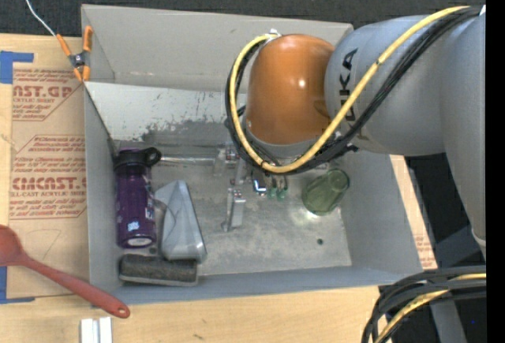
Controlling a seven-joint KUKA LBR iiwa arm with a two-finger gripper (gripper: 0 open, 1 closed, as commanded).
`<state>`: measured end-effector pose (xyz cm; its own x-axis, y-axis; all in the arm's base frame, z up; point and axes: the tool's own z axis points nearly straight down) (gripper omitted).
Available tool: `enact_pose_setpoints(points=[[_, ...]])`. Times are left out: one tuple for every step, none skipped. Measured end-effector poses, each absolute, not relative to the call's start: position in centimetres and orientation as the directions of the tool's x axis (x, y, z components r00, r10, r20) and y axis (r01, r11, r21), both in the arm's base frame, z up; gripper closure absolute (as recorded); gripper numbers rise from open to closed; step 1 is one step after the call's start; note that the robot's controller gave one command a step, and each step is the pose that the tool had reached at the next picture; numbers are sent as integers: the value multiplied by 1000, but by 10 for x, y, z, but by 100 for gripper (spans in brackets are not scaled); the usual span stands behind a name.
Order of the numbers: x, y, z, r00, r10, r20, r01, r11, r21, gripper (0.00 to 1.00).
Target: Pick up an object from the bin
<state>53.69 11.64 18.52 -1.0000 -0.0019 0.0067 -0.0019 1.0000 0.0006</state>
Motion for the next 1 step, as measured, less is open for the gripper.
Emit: enact_pose_setpoints(points=[[539, 116, 190, -1000, 0, -1, 0, 1000, 1, 0]])
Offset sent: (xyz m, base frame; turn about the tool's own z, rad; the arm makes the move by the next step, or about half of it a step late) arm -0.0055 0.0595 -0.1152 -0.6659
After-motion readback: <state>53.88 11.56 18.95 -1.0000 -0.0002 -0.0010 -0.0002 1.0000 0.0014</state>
